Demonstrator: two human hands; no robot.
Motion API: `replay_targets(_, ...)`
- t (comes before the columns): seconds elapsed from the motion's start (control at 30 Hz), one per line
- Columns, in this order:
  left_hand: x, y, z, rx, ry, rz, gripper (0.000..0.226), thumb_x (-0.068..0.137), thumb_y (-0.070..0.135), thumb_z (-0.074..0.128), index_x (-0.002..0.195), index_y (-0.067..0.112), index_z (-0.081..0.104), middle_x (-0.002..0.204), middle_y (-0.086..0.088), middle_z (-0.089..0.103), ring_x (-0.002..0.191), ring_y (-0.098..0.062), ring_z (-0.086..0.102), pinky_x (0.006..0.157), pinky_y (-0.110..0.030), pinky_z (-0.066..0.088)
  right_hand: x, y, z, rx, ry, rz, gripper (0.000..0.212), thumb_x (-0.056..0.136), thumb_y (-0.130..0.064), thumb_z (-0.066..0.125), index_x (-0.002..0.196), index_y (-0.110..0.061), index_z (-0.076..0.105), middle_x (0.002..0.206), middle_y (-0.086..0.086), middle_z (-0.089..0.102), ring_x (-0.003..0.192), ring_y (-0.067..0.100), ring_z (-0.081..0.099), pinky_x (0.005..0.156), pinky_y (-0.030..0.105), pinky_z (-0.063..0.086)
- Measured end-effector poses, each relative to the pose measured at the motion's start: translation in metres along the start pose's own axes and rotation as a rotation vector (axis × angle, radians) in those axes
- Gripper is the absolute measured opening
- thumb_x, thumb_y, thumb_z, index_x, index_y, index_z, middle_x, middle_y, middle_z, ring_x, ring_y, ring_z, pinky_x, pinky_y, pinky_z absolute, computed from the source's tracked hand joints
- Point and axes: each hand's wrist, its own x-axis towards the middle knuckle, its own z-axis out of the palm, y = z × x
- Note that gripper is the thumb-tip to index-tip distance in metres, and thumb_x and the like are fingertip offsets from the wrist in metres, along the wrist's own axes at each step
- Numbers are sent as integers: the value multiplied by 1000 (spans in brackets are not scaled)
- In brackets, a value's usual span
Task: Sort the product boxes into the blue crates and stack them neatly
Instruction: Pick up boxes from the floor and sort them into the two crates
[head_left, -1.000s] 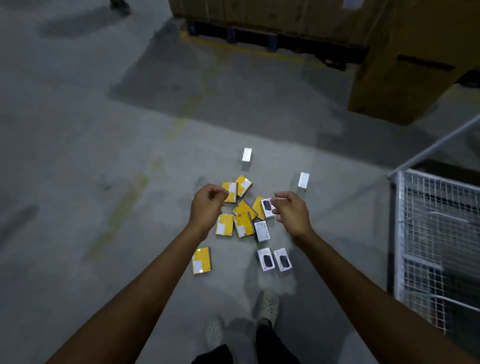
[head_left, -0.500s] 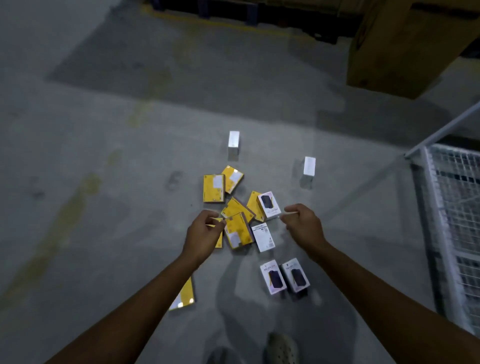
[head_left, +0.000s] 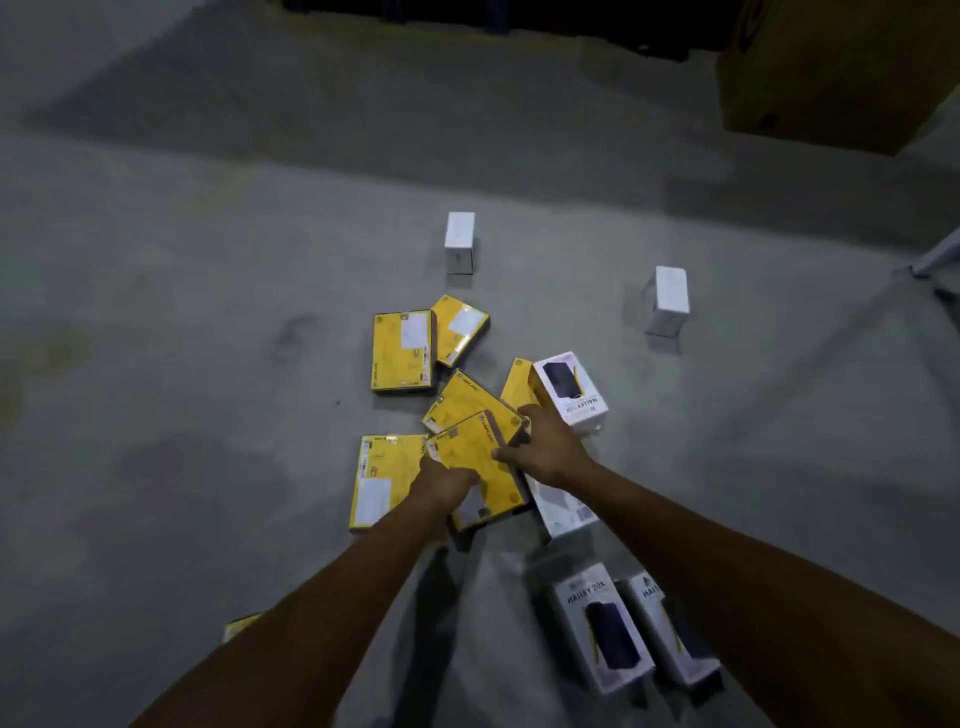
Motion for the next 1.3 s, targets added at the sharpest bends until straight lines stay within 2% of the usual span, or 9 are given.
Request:
replay_targets(0.17, 29, -17, 18, -150, 56, -114, 96, 81, 26, 75, 151, 0, 14, 138, -21, 46, 115, -41, 55, 75, -39, 46, 34, 17, 30, -166, -43, -26, 108, 67, -57, 83, 145, 0, 34, 139, 21, 48, 130, 36, 45, 98, 39, 40)
replay_targets(0.27, 40, -20, 17, -263, 35, -153, 62, 84, 24, 71, 134, -2, 43, 111, -19, 58, 93, -36, 59, 67, -36, 42, 39, 19, 38, -136, -43, 45, 114, 66, -56, 83, 147, 1, 28, 141, 22, 45, 131, 36, 44, 95, 40, 43)
replay_targets(0.37, 30, -15, 15, -318, 0, -152, 36, 90, 27, 66, 113, 1, 55, 87, -14, 55, 68, -25, 47, 58, -29, 33, 41, 17, 39, -16, -23, 139, 88, 66, -60, 81, 125, -2, 52, 121, 15, 58, 114, 31, 55, 80, 37, 45)
replay_targets(0.5, 31, -7, 15, -460, -38, -106, 69, 79, 48, 76, 133, 10, 55, 128, -10, 58, 101, -33, 57, 85, -42, 49, 40, 20, 32, 294, -21, 229, 59, 60, -60, 80, 91, -11, 68, 94, 6, 69, 89, 24, 67, 78, 38, 55)
replay_targets(0.6, 43, -3, 12, -498, -145, -83, 89, 55, 63, 86, 125, 13, 64, 124, -12, 68, 105, -38, 68, 91, -56, 53, 34, 27, 19, 563, -105, 247, 51, 71, -43, 83, 110, -12, 69, 106, 6, 74, 91, 22, 72, 83, 40, 60)
replay_targets(0.7, 29, 12, 9, -538, -282, -64, 52, 85, 46, 70, 125, 14, 62, 119, -19, 69, 108, -40, 67, 89, -55, 55, 19, 29, 3, 646, -211, 180, 44, 87, -33, 74, 126, -18, 60, 113, 0, 71, 83, 8, 71, 57, 17, 54)
replay_targets(0.97, 37, 14, 12, -446, -203, -36, 68, 64, 57, 82, 117, 18, 69, 106, -14, 75, 97, -35, 72, 92, -59, 53, -14, 70, -27, 170, -51, 78, 46, 89, -68, 49, 81, -26, 66, 77, -3, 65, 67, 11, 59, 63, 26, 44)
replay_targets(1.13, 78, -11, 10, -466, -135, -65, 106, 40, 71, 88, 130, 23, 60, 122, -8, 70, 100, -34, 71, 85, -55, 57, -26, 118, -18, -515, -260, -48, 108, 59, -77, 73, 145, -20, 40, 134, 12, 56, 121, 34, 55, 100, 39, 44)
replay_targets(1.3, 31, 13, 1, -475, -99, 10, 72, 58, 60, 83, 109, 11, 68, 97, -10, 76, 75, -29, 73, 62, -40, 60, -18, 128, 5, -640, -256, -17, 115, 61, -55, 83, 151, -20, 20, 134, 14, 51, 119, 33, 54, 98, 42, 48)
